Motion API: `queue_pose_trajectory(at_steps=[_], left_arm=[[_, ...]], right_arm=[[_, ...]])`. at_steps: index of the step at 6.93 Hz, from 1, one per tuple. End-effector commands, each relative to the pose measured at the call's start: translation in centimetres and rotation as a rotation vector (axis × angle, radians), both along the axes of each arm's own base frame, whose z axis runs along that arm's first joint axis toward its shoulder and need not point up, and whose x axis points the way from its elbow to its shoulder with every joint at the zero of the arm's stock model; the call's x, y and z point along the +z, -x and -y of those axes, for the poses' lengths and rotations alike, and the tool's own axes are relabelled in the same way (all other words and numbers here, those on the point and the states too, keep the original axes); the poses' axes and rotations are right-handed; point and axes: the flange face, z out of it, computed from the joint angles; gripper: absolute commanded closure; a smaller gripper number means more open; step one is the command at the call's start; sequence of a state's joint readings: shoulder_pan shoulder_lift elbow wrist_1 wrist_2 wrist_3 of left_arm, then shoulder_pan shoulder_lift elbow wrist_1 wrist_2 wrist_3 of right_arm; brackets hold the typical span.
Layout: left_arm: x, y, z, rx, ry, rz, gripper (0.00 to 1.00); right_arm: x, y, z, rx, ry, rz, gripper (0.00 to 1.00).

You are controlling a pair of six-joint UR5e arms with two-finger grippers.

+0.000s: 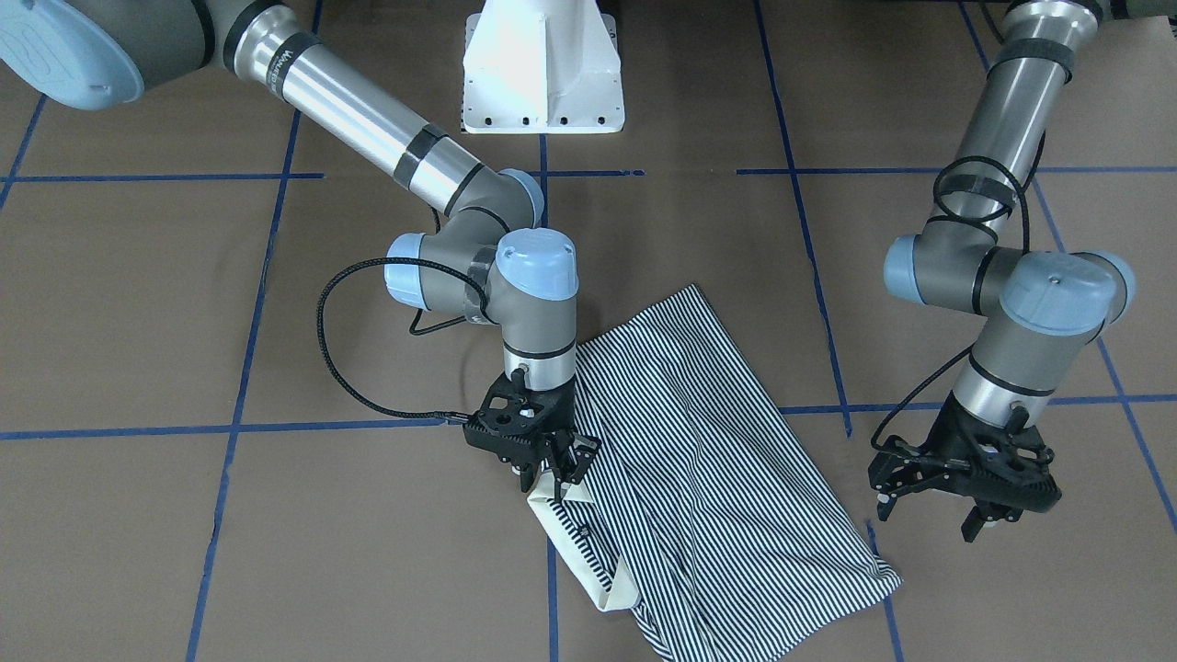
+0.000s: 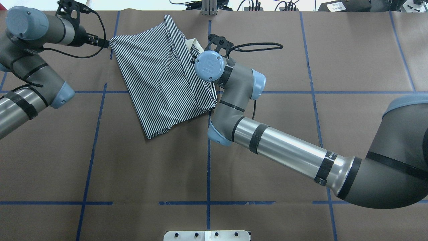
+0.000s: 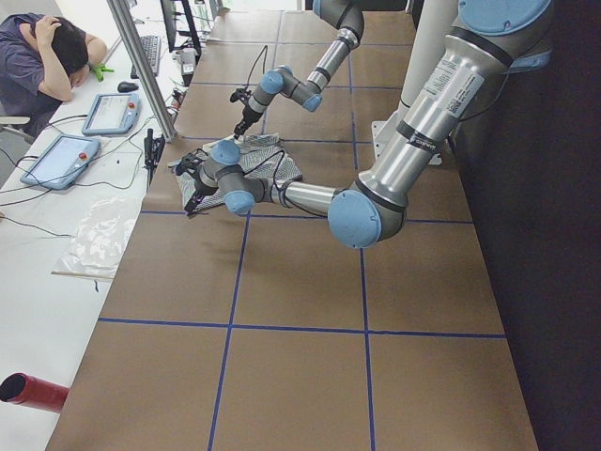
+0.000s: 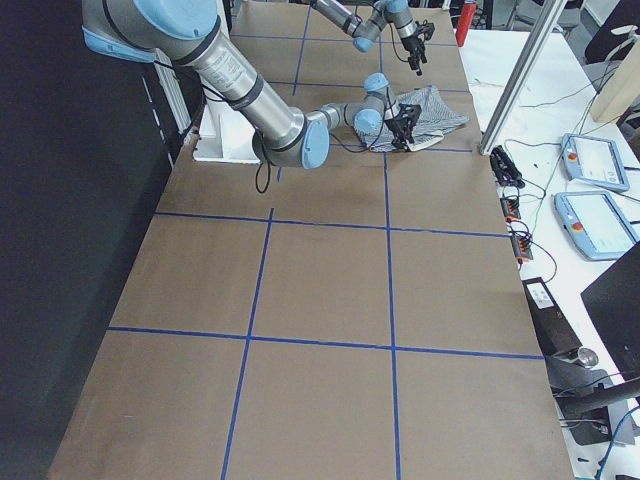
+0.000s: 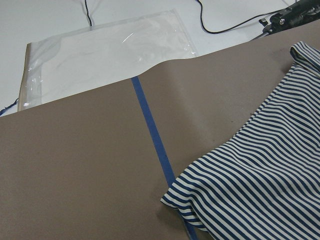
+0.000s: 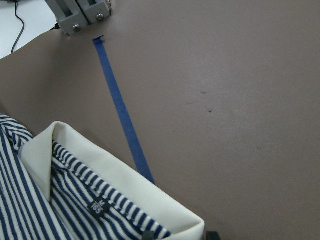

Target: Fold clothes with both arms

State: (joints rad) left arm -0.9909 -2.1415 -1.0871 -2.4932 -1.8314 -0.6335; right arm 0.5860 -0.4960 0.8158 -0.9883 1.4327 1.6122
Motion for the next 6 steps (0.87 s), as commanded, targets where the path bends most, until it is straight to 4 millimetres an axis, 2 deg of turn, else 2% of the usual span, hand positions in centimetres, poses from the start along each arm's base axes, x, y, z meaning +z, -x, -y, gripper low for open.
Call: queue_pose_trajectory(at_steps=[1,3,4,5,6], left_arm=[[-0.3,0.0,0.0,0.0,-0.006,-0.004,0.0],[-0.5,0.0,-0.1,0.0,-0.01,-0.007,0.0],[-0.7,-0.1,-0.1,0.001,-0.01,-0.008,0.0],[-0.7,-0.2,-0.1,0.002,-0.01,-0.009,0.0],[-0.7,-0.2,-0.1,0.002,-0.01,-0.009,0.0]], right_arm=[[-0.1,-0.1,0.2,0.003,0.002,0.001,1.0],[-0.6,-0.4,0.3,0.005,0.002,0.009,1.0],[-1.8,-1.1,0.0,0.006,-0.013,0.034,1.0],[-1.1,-3.0,-1.6,0.002,-0.015,0.04,1.0],[1.9,-5.1,-4.8,-0.014,-0.019,0.043,1.0]])
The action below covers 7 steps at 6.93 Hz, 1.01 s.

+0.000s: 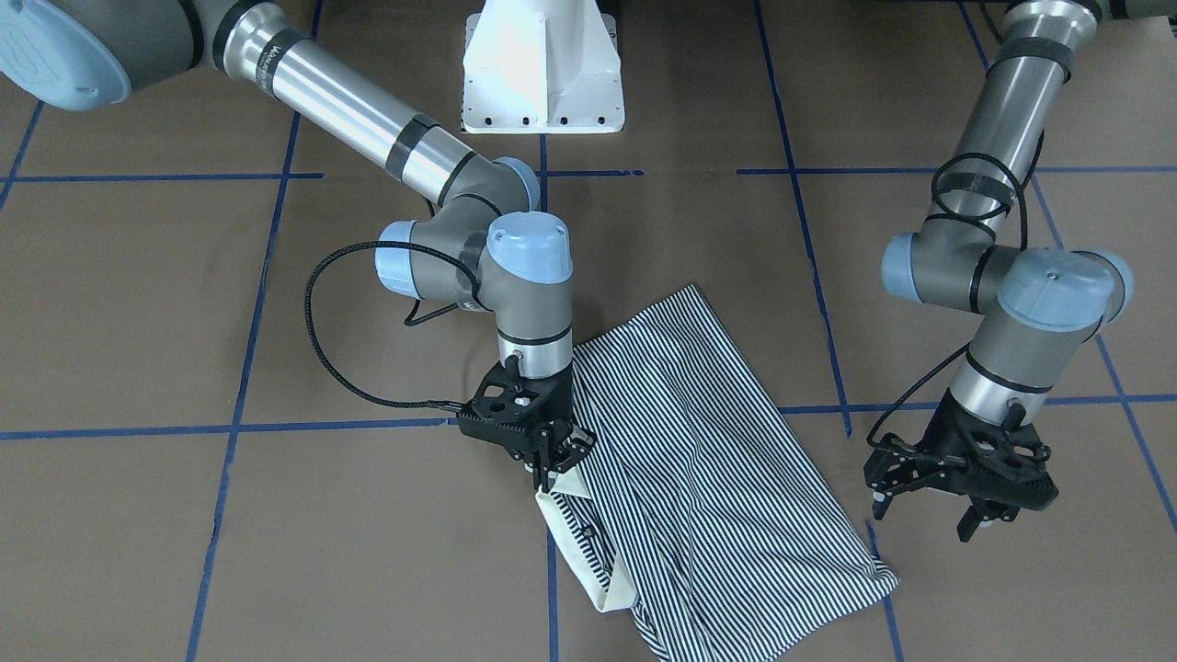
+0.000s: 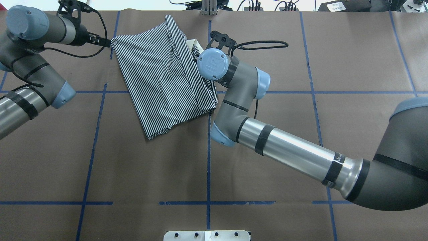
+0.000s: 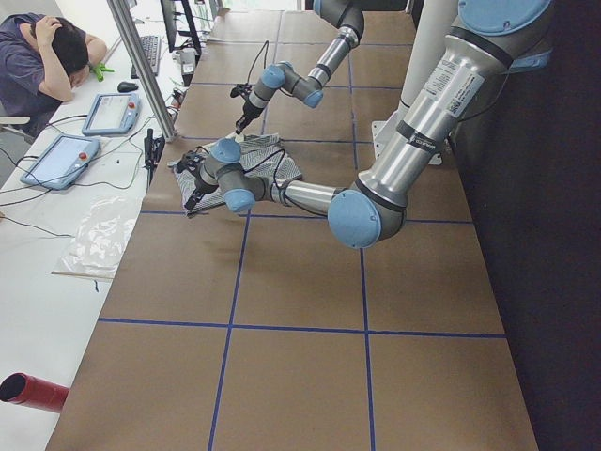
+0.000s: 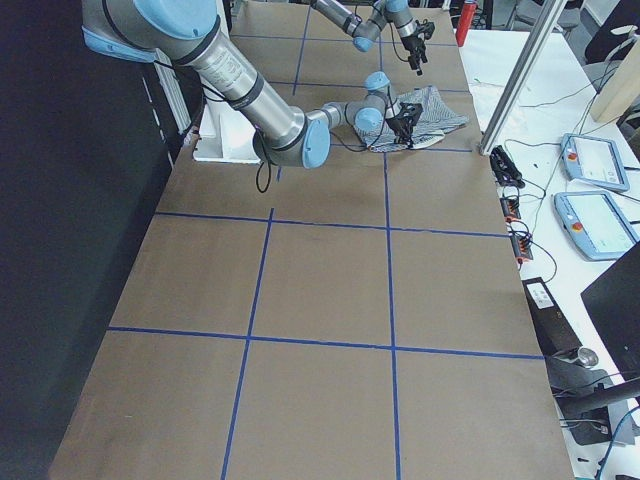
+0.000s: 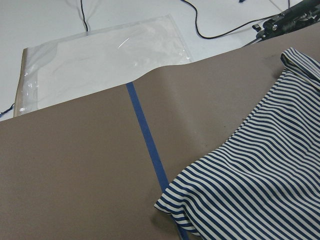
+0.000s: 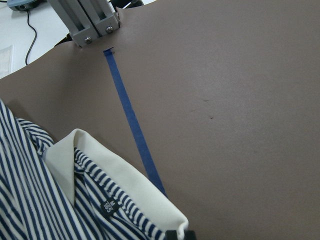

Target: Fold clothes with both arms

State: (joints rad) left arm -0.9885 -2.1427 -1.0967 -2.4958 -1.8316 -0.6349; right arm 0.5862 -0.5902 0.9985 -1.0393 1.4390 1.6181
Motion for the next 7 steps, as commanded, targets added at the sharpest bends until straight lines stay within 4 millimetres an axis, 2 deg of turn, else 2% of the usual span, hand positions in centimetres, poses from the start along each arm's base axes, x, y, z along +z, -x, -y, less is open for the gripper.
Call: queue_pose_trajectory(at_steps=[1,3,5,6,7], left_arm=[[-0.1,-0.1,0.0,0.001,-0.001,-0.001,0.0],[-0.3,-0.2,0.0,0.002,-0.003,-0.002,0.0],[-0.5,-0.5,0.0,0.005,-0.005,-0.004,0.0],[-0.5,-0.5,0.0,0.005,-0.005,-0.004,0.0],[-0.5,-0.5,0.0,0.005,-0.005,-0.004,0.0]], right_arm=[[5.5,-4.2,-5.9,-0.023,-0.01,0.009,1.0],[10.4,-5.8,-12.1,-0.025,-0.055,-0.028,1.0],[12.6,-8.2,-14.6,-0.038,-0.063,-0.037,1.0],[13.3,-8.4,-15.0,-0.043,-0.063,-0.047,1.0],[13.9,-8.1,-15.8,-0.088,-0.103,-0.094,0.01]])
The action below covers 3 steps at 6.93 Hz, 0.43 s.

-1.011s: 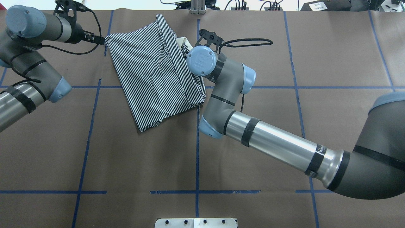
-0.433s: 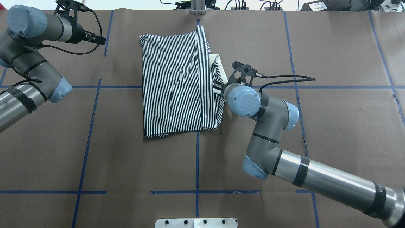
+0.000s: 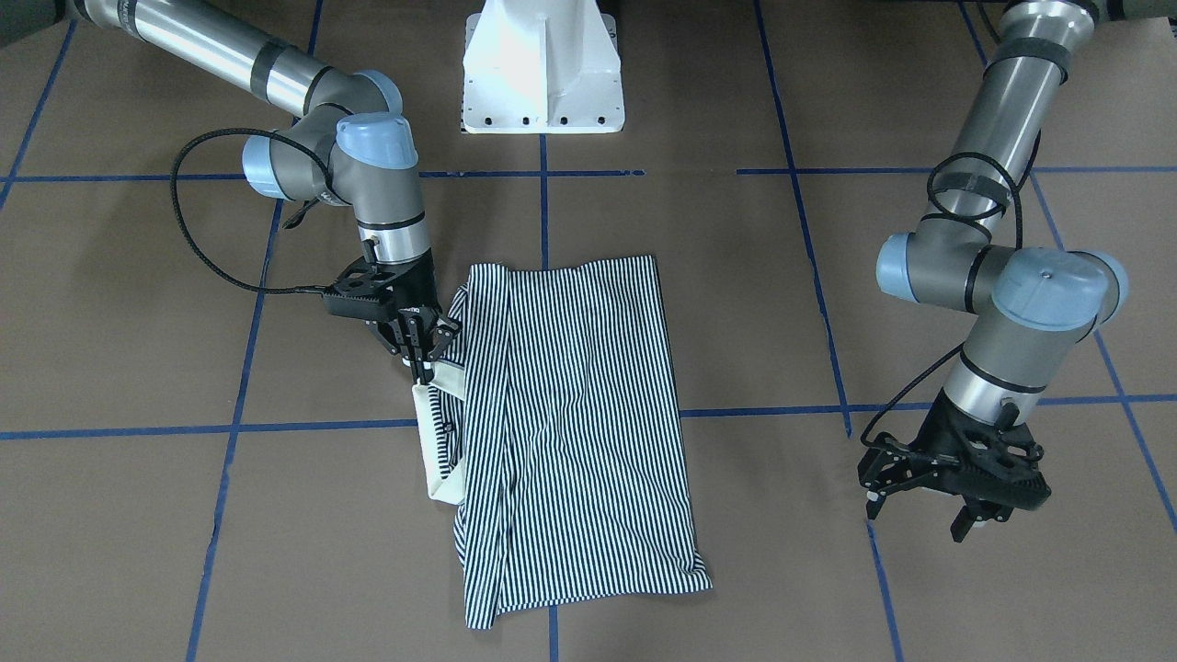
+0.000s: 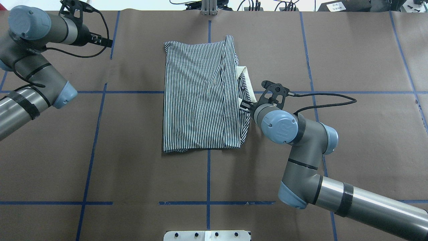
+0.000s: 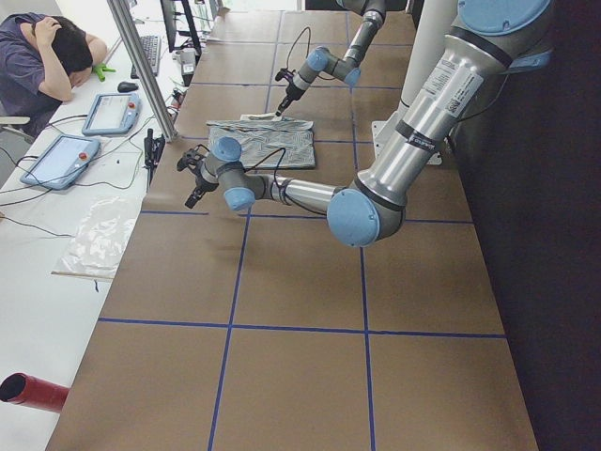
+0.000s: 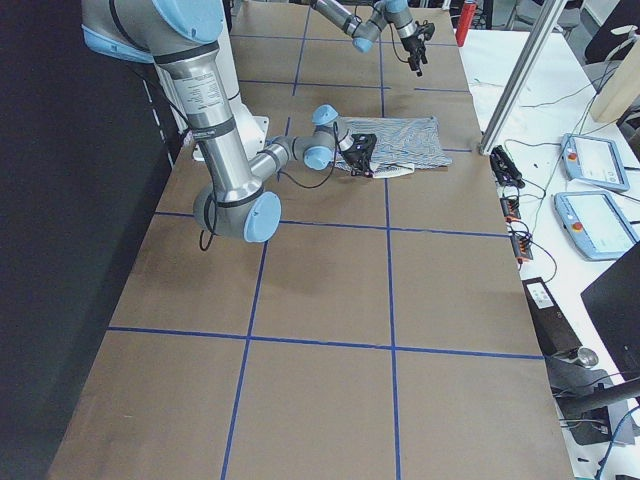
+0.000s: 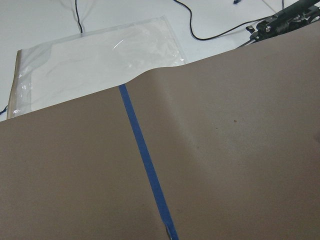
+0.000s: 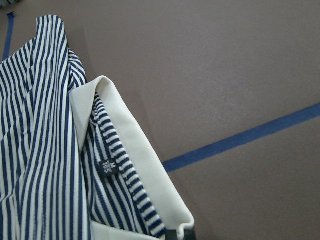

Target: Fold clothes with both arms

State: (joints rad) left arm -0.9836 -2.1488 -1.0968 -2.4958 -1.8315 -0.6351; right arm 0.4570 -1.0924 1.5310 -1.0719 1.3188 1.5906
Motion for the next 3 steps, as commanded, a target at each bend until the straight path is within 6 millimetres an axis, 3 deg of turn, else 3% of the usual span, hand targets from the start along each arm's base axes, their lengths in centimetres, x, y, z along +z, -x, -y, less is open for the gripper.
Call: queue_pose_trajectory(at_steps=[1,2,3], left_arm=[[-0.1,0.0,0.0,0.0,-0.002,-0.001,0.0],[-0.2,0.0,0.0,0.0,-0.002,-0.003,0.0],[-0.2,0.0,0.0,0.0,-0.002,-0.003,0.0]], right_arm=[[0.2,-1.2,-1.0,-0.108,-0.111,-0.096,0.0],[1.5,-3.8,-2.2,-0.168,-0.157,-0.152,0.0],[1.0,-6.5,-3.1,-0.261,-0.208,-0.165,0.0]])
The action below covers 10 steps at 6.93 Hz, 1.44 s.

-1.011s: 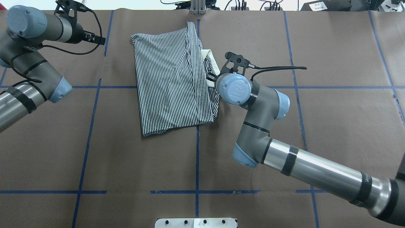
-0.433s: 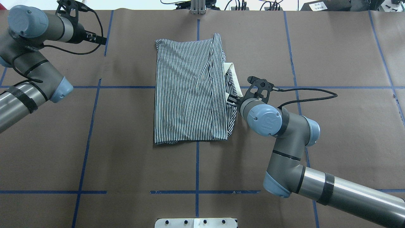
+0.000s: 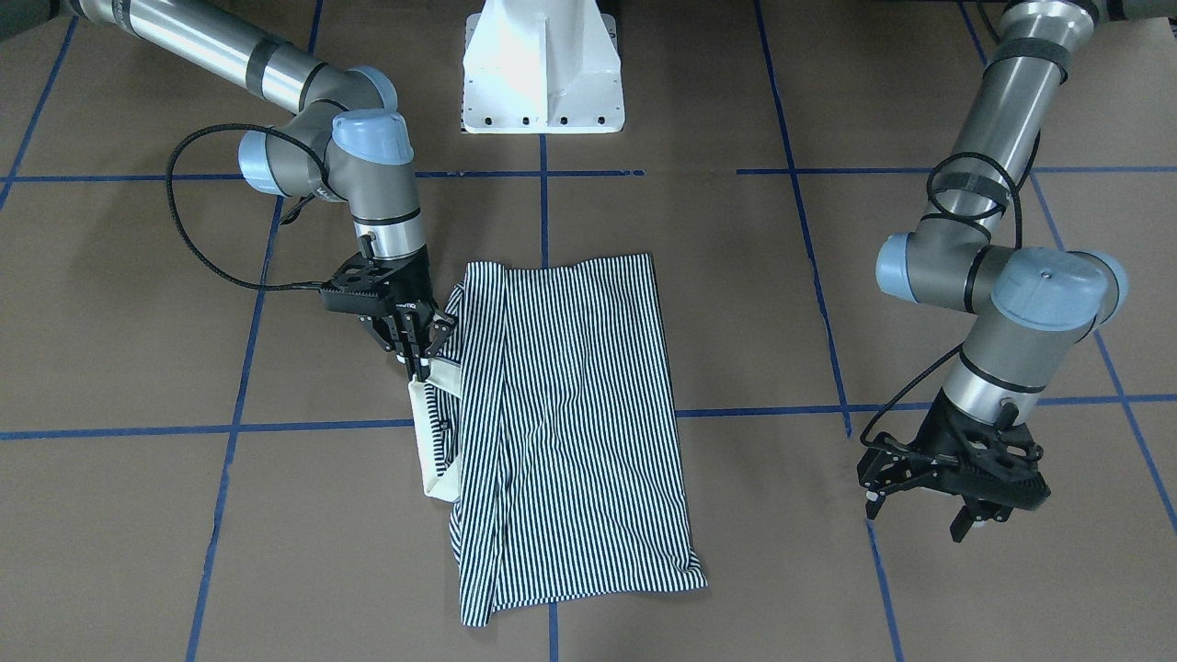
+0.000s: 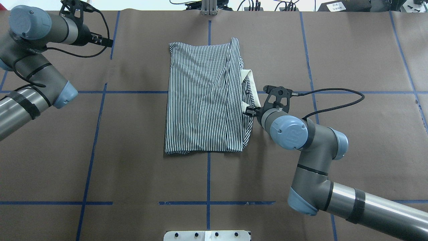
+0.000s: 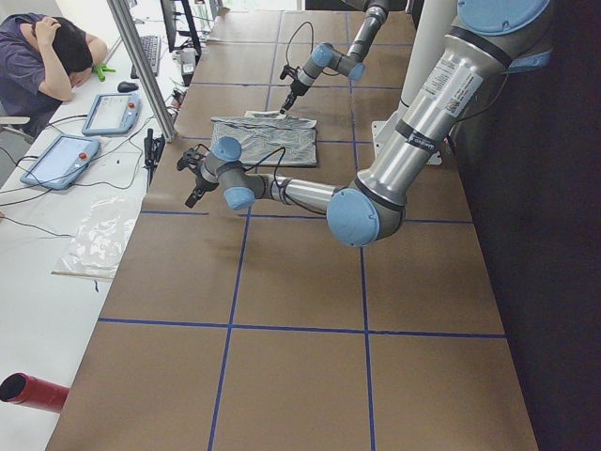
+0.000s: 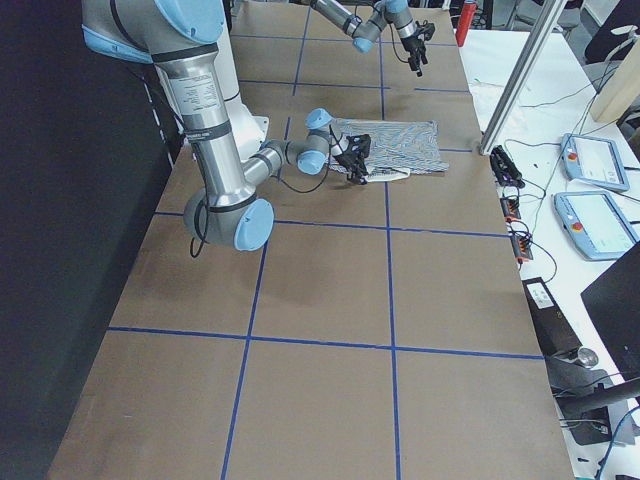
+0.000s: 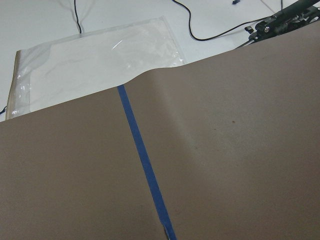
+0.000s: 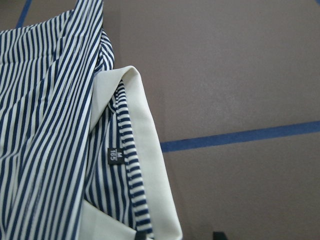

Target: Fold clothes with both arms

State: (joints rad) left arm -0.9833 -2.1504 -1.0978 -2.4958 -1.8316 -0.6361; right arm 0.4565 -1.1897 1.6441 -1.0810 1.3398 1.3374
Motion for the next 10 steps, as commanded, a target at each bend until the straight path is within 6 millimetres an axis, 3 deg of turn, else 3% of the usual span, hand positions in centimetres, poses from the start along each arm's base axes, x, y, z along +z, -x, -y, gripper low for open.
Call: queue_pose_trajectory(at_steps=[1,3,4,5,6,8,10], left_arm=[[-0.1,0.0,0.0,0.001,0.0,-0.001,0.0],[-0.3,-0.1,0.1,0.001,-0.002,-0.003,0.0],[-0.3,-0.1,0.1,0.001,-0.002,-0.003,0.0],[-0.4,-0.1,0.1,0.001,-0.002,-0.003,0.0],[-0.4,-0.1,0.1,0.001,-0.002,-0.003,0.0],[-0.4,-0.1,0.1,0.001,-0.002,-0.003,0.0],[-0.4,-0.1,0.1,0.0,-0.001,-0.004,0.0]], right_arm=[[-1.0,-3.9,-1.3,-0.148,-0.102,-0.057,0.0],[-2.9,-4.1,-2.0,-0.17,-0.1,-0.087,0.0],[-4.2,-3.2,-3.1,-0.187,-0.083,-0.132,0.0],[-8.4,-0.7,-3.7,-0.189,-0.076,-0.2,0.0],[-12.2,2.0,-5.6,-0.232,-0.097,-0.284,0.15],[-13.2,4.8,-9.1,-0.376,-0.287,-0.442,0.23],[-12.5,6.5,-9.9,-0.46,-0.376,-0.548,0.35]])
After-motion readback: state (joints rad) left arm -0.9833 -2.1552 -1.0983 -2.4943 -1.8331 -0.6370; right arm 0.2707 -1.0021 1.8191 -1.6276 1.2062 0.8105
